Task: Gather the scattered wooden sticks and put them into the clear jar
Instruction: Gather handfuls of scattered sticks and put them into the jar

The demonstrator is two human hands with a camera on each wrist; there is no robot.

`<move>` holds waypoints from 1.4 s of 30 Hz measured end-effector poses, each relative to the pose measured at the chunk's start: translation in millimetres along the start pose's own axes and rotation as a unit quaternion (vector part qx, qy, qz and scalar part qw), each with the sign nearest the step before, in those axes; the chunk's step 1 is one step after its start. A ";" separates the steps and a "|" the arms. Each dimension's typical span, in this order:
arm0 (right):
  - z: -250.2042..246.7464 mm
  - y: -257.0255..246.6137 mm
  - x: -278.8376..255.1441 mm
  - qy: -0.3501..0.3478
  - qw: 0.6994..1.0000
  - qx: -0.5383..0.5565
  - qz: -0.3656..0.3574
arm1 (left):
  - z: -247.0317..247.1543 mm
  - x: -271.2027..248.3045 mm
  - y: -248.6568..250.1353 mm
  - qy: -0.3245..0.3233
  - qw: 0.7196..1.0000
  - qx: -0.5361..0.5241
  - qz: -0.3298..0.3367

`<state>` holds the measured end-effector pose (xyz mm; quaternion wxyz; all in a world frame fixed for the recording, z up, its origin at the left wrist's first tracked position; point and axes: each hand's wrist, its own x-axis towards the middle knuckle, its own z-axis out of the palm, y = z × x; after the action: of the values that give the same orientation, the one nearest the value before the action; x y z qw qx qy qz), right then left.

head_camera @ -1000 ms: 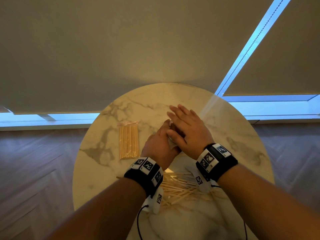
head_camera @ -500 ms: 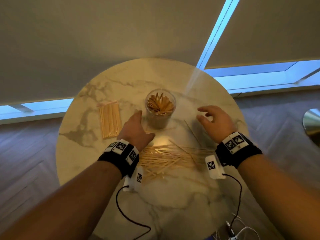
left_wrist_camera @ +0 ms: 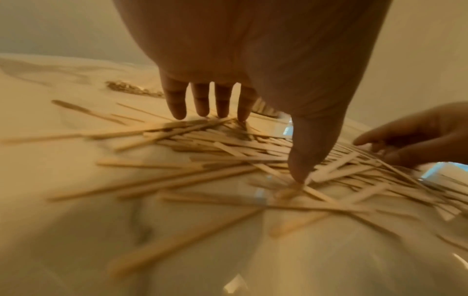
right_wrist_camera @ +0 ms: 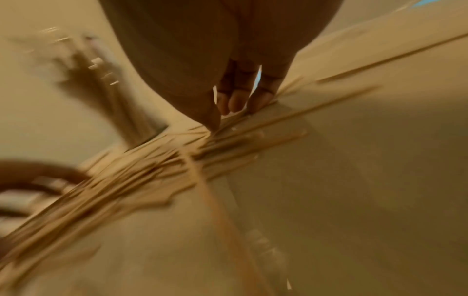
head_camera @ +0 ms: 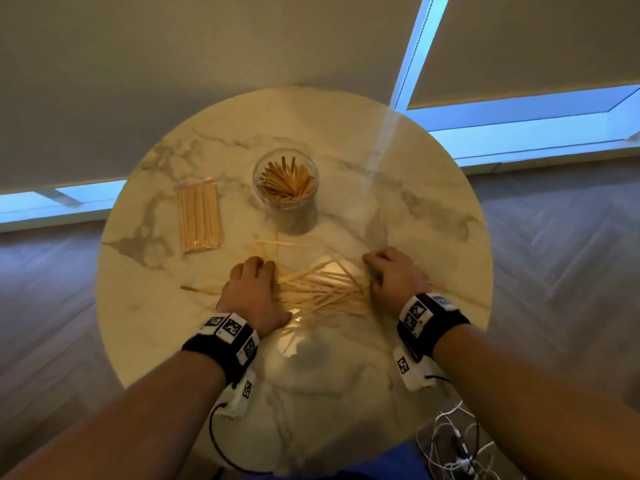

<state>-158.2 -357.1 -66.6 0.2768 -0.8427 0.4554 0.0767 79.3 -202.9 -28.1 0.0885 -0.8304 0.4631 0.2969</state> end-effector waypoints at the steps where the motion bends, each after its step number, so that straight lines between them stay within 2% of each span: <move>1: 2.2 -5.1 -3.2 -0.011 0.999 -0.010 -0.035 | 2.0 -4.1 6.1 0.002 1.000 0.002 0.013; 3: -0.8 -10.9 -11.9 -0.046 0.994 -0.021 -0.093 | 8.1 -12.0 16.3 0.009 0.999 -0.002 0.034; 5: -9.8 -6.7 -27.7 -0.069 0.990 -0.048 -0.112 | 14.3 -17.9 23.5 0.017 0.999 -0.005 0.051; 8: -13.4 12.3 -61.4 -0.104 0.988 -0.083 -0.072 | 23.2 -22.7 26.8 0.030 0.998 -0.017 0.060; 11: 0.9 27.4 -85.5 -0.163 0.982 -0.074 -0.064 | 32.7 -26.4 28.2 0.035 0.995 -0.031 0.083; 15: 10.8 26.0 -71.8 -0.131 0.984 -0.046 -0.108 | 42.3 -32.5 29.9 0.043 0.991 -0.042 0.122; 17: 3.3 25.6 -62.3 -0.083 0.988 -0.044 -0.120 | 44.6 -37.2 25.2 0.077 0.990 -0.050 0.110; 19: -12.9 39.4 -57.8 -0.013 0.996 -0.035 -0.084 | 42.3 -39.6 12.9 0.118 0.988 -0.078 0.068; 21: -30.1 69.2 -58.6 0.031 0.998 -0.051 0.012 | 35.9 -40.1 -5.6 0.124 0.986 -0.107 -0.005; 23: -40.6 95.6 -62.5 0.022 0.993 -0.080 0.089 | 30.2 -42.4 -21.8 0.097 0.988 -0.111 -0.044; 25: -41.0 101.4 -64.1 0.008 0.990 -0.062 0.122 | 29.5 -47.9 -25.7 0.060 0.995 -0.071 -0.018; 27: -34.5 88.5 -61.0 0.002 0.994 -0.044 0.101 | 34.4 -54.3 -18.0 0.026 0.999 -0.018 0.022; 30: -20.0 49.0 -49.8 0.003 0.999 -0.038 0.034 | 47.2 -57.4 1.4 0.005 0.999 -0.009 0.030; 36: -3.6 -31.6 -29.7 -0.082 0.990 -0.046 -0.105 | 59.2 -49.8 26.2 0.067 0.994 -0.077 0.036; 39: -5.8 -51.2 -27.3 -0.049 0.992 -0.061 -0.103 | 61.6 -54.1 16.9 0.090 0.990 -0.112 -0.001; 42: 3.0 -71.5 -25.4 -0.074 0.987 -0.121 -0.074 | 68.1 -56.9 4.3 0.075 0.984 -0.154 -0.044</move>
<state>-114.5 -306.1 -31.1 0.2104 -0.8934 0.3574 0.1727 25.2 -135.8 -49.9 -0.0623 -0.8735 0.3801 0.2977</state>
